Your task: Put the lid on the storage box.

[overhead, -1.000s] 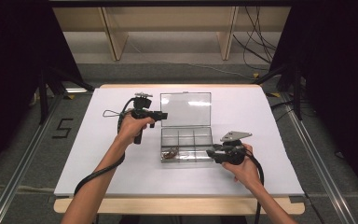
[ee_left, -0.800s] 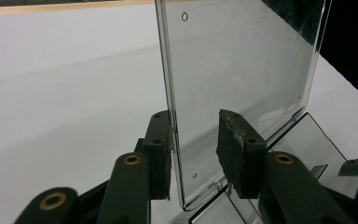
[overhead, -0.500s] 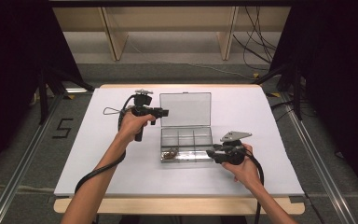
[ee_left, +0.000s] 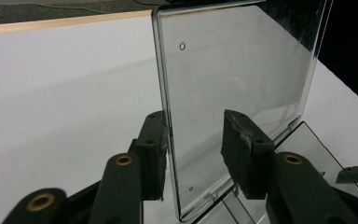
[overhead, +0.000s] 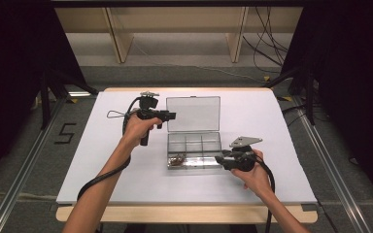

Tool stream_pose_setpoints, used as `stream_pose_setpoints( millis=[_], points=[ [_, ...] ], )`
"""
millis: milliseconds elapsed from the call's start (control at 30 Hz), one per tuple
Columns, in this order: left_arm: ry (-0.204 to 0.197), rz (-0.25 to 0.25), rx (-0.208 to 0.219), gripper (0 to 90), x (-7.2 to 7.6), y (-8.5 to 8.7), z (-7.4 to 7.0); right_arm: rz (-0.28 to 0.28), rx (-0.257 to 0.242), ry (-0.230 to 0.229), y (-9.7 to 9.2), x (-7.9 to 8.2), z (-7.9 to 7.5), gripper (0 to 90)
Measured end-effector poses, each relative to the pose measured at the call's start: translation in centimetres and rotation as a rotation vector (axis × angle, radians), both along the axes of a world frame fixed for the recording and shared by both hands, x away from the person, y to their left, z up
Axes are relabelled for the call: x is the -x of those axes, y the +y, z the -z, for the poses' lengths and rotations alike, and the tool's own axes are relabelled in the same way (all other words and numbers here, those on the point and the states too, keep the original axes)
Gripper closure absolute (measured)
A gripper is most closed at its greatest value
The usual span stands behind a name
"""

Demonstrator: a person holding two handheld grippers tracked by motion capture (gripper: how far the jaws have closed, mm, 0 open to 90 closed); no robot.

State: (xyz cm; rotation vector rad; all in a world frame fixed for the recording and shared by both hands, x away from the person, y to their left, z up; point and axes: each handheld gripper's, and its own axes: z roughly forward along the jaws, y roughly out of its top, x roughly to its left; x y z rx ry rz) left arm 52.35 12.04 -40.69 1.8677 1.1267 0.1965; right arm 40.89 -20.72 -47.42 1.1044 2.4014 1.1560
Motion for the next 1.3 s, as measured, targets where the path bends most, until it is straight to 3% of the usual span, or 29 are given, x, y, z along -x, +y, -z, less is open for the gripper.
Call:
stream_pose_setpoints(
  millis=[367, 967, 1300],
  points=[
    [-0.024, 0.012, 0.014, 59.5, 0.9, 0.1, -0.3, 0.0, -0.002, 0.003, 0.0, 0.0, 0.0, 58.7],
    [-0.069, 0.036, -0.021, 60.6, 2.3, 0.3, -0.4, -0.005, -0.002, 0.0, -0.1, -0.1, 0.0, 59.6],
    [-0.073, 0.044, 0.005, 60.6, 3.1, 0.2, 0.1, 0.006, -0.015, -0.012, -0.1, -0.2, 0.0, 60.6]
  ],
)
